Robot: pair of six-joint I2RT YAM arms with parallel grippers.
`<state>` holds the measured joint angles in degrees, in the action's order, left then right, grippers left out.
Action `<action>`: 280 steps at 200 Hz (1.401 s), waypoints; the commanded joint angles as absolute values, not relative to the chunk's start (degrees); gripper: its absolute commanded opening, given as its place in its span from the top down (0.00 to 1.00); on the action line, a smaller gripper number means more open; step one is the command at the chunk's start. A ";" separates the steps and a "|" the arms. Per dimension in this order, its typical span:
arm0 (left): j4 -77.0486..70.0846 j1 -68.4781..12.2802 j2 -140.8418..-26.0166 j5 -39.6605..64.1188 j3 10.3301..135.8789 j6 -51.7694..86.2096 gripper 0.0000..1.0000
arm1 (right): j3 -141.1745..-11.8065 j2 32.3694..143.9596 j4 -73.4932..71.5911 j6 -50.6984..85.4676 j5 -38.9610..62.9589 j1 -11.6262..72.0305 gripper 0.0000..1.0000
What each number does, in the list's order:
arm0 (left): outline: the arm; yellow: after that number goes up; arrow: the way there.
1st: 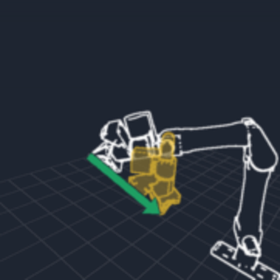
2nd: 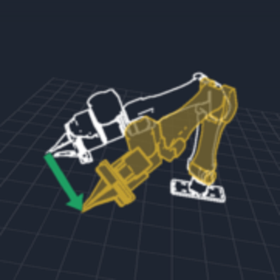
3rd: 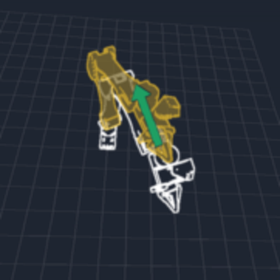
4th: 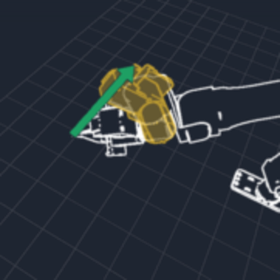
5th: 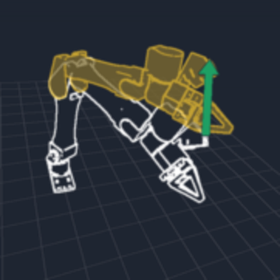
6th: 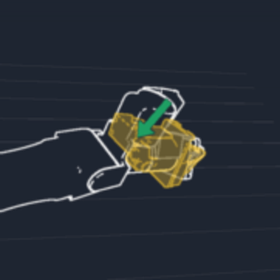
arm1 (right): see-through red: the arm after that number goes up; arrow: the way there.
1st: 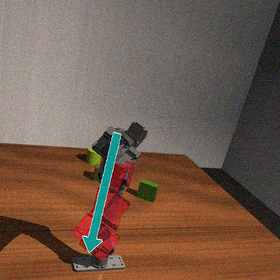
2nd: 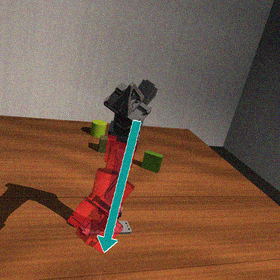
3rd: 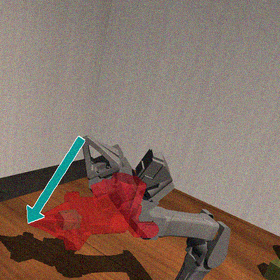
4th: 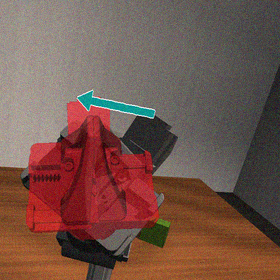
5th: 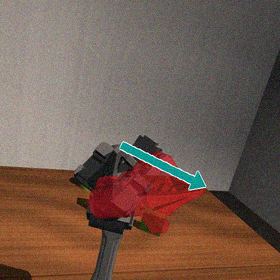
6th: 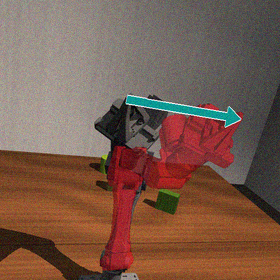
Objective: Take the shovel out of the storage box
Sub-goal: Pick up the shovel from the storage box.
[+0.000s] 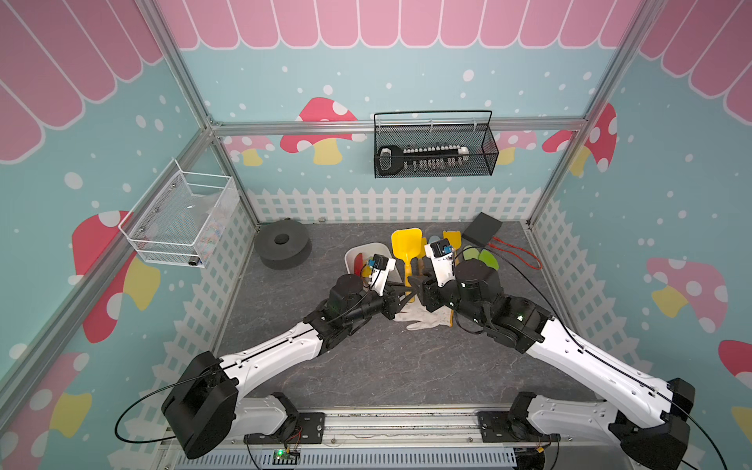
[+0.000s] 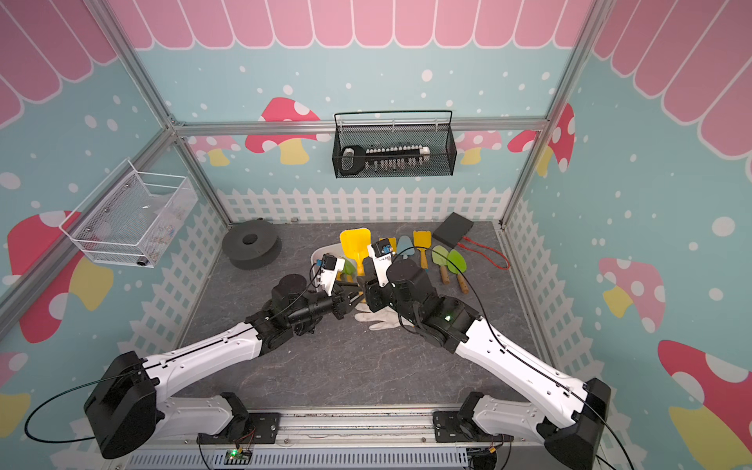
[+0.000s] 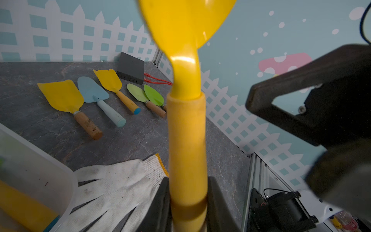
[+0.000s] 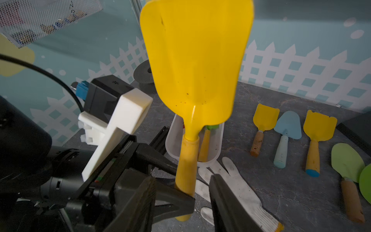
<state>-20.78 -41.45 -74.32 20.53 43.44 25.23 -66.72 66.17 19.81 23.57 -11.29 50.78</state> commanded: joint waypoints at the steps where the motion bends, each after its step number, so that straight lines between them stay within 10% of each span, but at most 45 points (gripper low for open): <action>1: -21.36 -41.97 -74.62 20.28 45.94 24.15 1.00 | -69.63 68.19 20.94 22.47 -14.72 51.90 0.51; 106: -21.17 -42.54 -75.50 21.92 47.33 24.43 1.00 | -72.31 73.63 23.99 24.79 -21.43 52.56 0.58; 160: -21.18 -42.89 -75.34 22.29 47.37 24.29 1.00 | -72.77 74.33 24.86 25.20 -23.10 52.47 0.80; 186: -20.84 -42.89 -75.37 22.51 47.29 24.30 0.92 | -72.90 74.45 25.20 25.12 -23.12 52.38 0.84; 230: -21.17 -42.89 -74.31 21.12 45.78 24.10 0.43 | -72.69 74.44 26.01 25.14 -21.83 51.44 0.88; 280: -12.57 -42.63 -72.92 13.85 45.23 21.25 0.38 | -70.67 73.74 30.23 25.22 -13.78 45.79 0.89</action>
